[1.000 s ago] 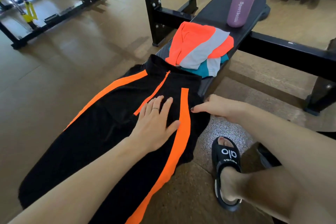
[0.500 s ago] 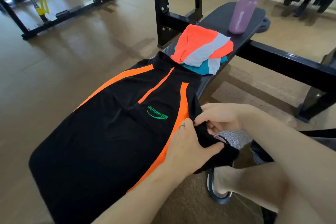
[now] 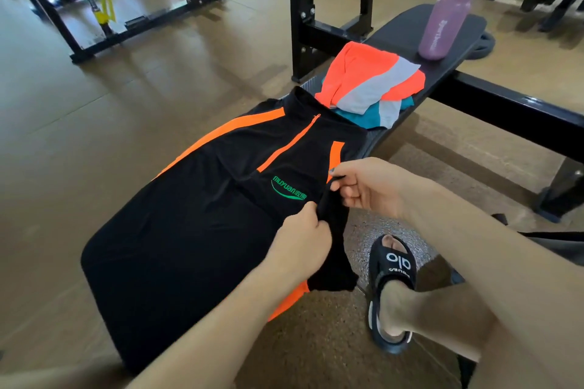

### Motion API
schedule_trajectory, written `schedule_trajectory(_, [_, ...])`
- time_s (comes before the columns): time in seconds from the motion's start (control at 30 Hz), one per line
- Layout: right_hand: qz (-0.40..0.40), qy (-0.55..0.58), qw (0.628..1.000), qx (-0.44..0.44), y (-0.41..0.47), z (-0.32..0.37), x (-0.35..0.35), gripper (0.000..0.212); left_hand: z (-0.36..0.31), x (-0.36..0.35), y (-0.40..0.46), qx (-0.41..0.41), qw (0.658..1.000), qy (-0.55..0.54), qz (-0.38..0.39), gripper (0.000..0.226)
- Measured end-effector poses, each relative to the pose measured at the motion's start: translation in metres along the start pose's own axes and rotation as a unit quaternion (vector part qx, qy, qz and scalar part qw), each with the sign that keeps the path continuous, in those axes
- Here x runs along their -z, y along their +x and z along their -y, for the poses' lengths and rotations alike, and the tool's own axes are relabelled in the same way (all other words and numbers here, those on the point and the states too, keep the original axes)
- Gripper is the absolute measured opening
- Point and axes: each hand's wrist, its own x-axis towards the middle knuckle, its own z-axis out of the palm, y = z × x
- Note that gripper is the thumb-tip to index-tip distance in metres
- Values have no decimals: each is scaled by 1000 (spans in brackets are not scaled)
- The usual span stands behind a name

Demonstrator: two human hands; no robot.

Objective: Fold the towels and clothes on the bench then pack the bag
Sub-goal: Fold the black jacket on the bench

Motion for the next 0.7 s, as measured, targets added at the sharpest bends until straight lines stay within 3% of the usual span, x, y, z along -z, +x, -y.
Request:
schedule_trajectory(0.1, [-44, 21, 999, 14, 5, 3, -3, 2, 2, 29, -4, 13, 998, 38, 42, 27])
schedule_trajectory(0.23, [-96, 50, 994, 20, 13, 5, -8, 5, 13, 66, -5, 64, 993, -32, 90, 26])
schedule_trajectory(0.37, [-82, 117, 989, 43, 19, 9, -12, 22, 34, 104, 19, 28, 999, -14, -26, 16])
schedule_trajectory(0.43, [-85, 64, 993, 49, 24, 8, -15, 34, 49, 120, 31, 11, 996, 48, -73, 10])
schedule_trajectory(0.47, [-105, -19, 992, 62, 26, 6, -17, 37, 58, 125, 35, 17, 995, 62, -80, 10])
schedule_trajectory(0.53, [-152, -258, 945, 135, 28, -1, -22, 36, 75, 127, 40, 35, 995, 65, -64, 17])
schedule_trajectory(0.6, [-162, -448, 845, 244, 24, -11, -29, 34, 89, 125, 38, 38, 996, 65, -44, 22])
schedule_trajectory(0.67, [-132, -542, 759, 334, 23, -20, -37, 36, 101, 124, 31, 29, 997, 55, -49, 27])
schedule_trajectory(0.7, [-105, -564, 736, 360, 23, -24, -43, 37, 107, 124, 25, 22, 997, 52, -60, 29])
